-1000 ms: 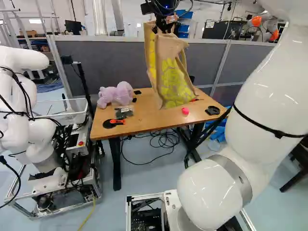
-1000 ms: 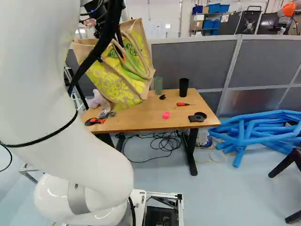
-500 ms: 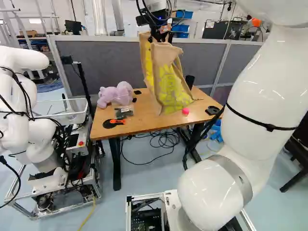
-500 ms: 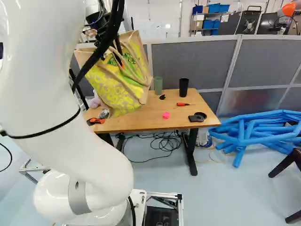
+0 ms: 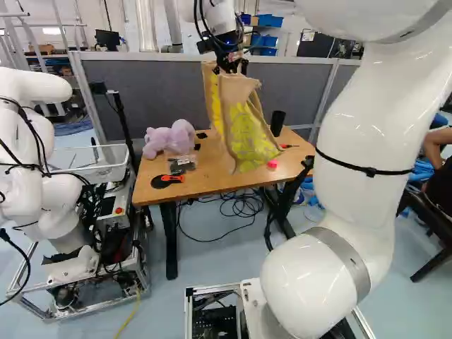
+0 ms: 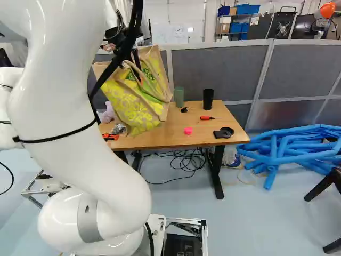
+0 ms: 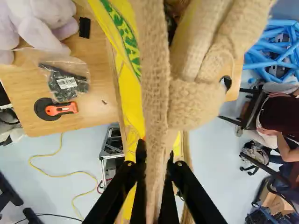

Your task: Pick up the bag on the ground and place it on the table

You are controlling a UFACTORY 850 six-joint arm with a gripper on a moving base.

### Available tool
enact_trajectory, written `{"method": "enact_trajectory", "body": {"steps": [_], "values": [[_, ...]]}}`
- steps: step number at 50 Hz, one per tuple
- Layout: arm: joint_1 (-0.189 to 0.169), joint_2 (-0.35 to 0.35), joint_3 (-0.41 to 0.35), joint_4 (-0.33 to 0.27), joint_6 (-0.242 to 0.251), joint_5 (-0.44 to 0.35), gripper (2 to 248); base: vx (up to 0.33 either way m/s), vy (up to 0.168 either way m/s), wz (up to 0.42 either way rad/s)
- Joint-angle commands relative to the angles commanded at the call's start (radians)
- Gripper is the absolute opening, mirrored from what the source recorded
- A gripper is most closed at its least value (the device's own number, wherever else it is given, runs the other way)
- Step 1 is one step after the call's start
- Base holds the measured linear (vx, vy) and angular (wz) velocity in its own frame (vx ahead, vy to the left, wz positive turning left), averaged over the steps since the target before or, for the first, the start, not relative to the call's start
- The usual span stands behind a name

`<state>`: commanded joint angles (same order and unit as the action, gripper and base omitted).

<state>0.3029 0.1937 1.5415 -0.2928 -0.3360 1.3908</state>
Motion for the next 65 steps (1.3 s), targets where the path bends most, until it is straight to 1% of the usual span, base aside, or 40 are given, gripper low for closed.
{"method": "enact_trajectory", "body": {"steps": [25,36,52,65], "values": [[-0.014,0.117,0.055,0.0,0.0,0.0,22,0.0,0.0,0.0],[-0.018,0.148,0.088,0.0,0.0,-0.003,22,0.0,0.0,0.0],[-0.02,0.191,0.128,0.0,0.0,-0.043,22,0.0,0.0,0.0],[-0.021,0.22,0.131,0.0,0.0,-0.046,22,0.0,0.0,0.0]]}}
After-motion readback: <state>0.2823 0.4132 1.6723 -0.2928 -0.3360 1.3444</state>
